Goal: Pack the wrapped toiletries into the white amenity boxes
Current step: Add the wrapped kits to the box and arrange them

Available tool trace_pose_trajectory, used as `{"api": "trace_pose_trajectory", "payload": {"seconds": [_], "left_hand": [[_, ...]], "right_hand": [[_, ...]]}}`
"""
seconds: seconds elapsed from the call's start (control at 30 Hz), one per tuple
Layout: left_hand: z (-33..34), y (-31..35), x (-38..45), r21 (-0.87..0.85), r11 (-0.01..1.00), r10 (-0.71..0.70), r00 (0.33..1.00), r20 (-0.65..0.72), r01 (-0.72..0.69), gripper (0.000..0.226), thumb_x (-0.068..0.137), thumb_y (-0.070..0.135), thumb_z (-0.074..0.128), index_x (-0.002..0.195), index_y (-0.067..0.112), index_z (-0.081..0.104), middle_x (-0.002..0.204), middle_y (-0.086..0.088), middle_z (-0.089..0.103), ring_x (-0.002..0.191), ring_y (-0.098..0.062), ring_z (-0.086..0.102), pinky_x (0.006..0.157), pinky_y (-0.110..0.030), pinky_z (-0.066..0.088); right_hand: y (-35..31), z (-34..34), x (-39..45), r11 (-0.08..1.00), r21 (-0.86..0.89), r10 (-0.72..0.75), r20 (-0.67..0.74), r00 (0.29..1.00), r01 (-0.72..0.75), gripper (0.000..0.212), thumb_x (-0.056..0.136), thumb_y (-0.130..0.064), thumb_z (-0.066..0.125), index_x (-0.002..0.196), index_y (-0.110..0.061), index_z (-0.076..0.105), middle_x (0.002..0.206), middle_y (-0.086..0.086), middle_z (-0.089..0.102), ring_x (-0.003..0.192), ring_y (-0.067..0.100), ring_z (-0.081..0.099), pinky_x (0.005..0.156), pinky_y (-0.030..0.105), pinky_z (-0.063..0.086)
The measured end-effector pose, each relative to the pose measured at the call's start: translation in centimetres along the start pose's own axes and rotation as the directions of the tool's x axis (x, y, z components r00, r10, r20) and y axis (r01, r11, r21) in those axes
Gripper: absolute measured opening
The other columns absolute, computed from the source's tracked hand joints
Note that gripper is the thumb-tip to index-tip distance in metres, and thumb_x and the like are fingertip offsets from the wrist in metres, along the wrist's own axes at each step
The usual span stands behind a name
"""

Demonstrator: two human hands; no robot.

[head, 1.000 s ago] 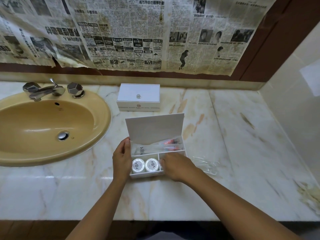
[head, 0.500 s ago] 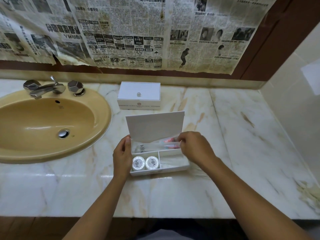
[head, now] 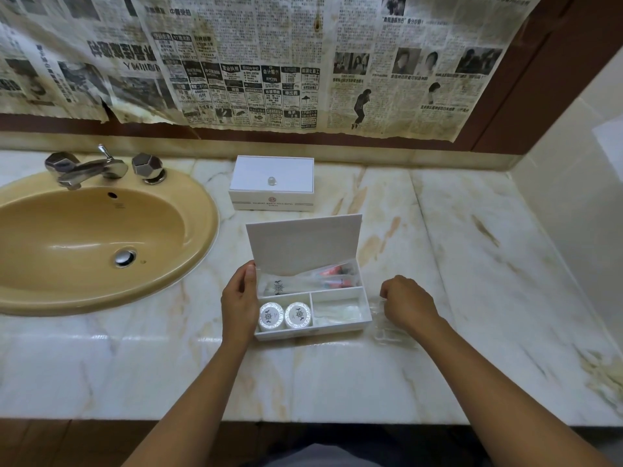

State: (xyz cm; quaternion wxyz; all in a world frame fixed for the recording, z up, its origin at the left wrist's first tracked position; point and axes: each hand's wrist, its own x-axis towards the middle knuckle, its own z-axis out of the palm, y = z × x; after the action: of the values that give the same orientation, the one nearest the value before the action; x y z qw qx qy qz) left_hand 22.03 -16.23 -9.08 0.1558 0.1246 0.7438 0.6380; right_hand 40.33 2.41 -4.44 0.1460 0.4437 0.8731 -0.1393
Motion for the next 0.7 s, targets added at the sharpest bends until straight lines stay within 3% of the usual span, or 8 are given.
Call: {"api": "trace_pose_trajectory", "payload": {"seconds": [0.2, 0.3, 0.43, 0.57, 0.7], "left_hand": [[0.0, 0.1, -0.1, -0.006, 1.000, 0.001, 1.000, 0.000, -0.001, 0.020, 0.103, 0.024, 0.044, 0.109, 0.024, 0.064, 0.102, 0.024, 0.063, 0.091, 0.024, 0.055, 0.076, 0.004, 0.038], [0.1, 0.2, -0.1, -0.006, 1.000, 0.008, 1.000, -0.006, -0.008, 0.019, 0.103, 0.023, 0.045, 0.106, 0.025, 0.063, 0.100, 0.024, 0.063, 0.090, 0.023, 0.055, 0.076, 0.003, 0.038], [0.1, -0.2, 0.1, -0.005, 1.000, -0.008, 1.000, -0.012, 0.008, 0.021, 0.102, 0.026, 0.045, 0.110, 0.022, 0.064, 0.103, 0.019, 0.065, 0.092, 0.024, 0.054, 0.077, 0.004, 0.037], [0.0, -0.2, 0.1, 0.008, 1.000, -0.007, 1.000, -0.010, 0.008, 0.022, 0.102, 0.026, 0.045, 0.111, 0.022, 0.065, 0.104, 0.016, 0.065, 0.091, 0.024, 0.054, 0.077, 0.004, 0.038], [0.1, 0.0, 0.1, 0.006, 1.000, 0.002, 1.000, -0.008, -0.002, 0.020, 0.102, 0.025, 0.045, 0.109, 0.022, 0.064, 0.102, 0.017, 0.064, 0.090, 0.024, 0.054, 0.076, 0.003, 0.039]], "right_hand": [[0.2, -0.2, 0.2, 0.999, 0.035, 0.014, -0.023, 1.000, -0.013, 0.023, 0.086, -0.002, 0.050, 0.089, -0.014, 0.070, 0.091, 0.002, 0.066, 0.079, 0.019, 0.060, 0.063, 0.024, 0.042], [0.2, -0.6, 0.2, 1.000, 0.025, -0.006, -0.052, 0.999, 0.007, 0.029, 0.085, 0.000, 0.046, 0.091, -0.014, 0.072, 0.094, 0.003, 0.065, 0.089, 0.022, 0.058, 0.066, 0.026, 0.040], [-0.2, -1.6, 0.1, 0.999, 0.025, -0.043, -0.162, 0.986, 0.048, 0.028, 0.092, -0.004, 0.046, 0.106, -0.012, 0.069, 0.107, 0.006, 0.056, 0.104, 0.025, 0.049, 0.073, 0.028, 0.035], [-1.5, -3.2, -0.5, 0.988, 0.091, -0.091, -0.293, 0.952, 0.122, 0.022, 0.097, -0.014, 0.049, 0.106, -0.011, 0.069, 0.105, 0.006, 0.055, 0.098, 0.023, 0.051, 0.071, 0.028, 0.040], [-3.4, -4.7, -1.6, 0.968, 0.103, -0.190, -0.288, 0.939, 0.227, 0.016, 0.093, -0.013, 0.056, 0.098, -0.014, 0.071, 0.099, 0.003, 0.060, 0.084, 0.020, 0.057, 0.067, 0.026, 0.041]]}}
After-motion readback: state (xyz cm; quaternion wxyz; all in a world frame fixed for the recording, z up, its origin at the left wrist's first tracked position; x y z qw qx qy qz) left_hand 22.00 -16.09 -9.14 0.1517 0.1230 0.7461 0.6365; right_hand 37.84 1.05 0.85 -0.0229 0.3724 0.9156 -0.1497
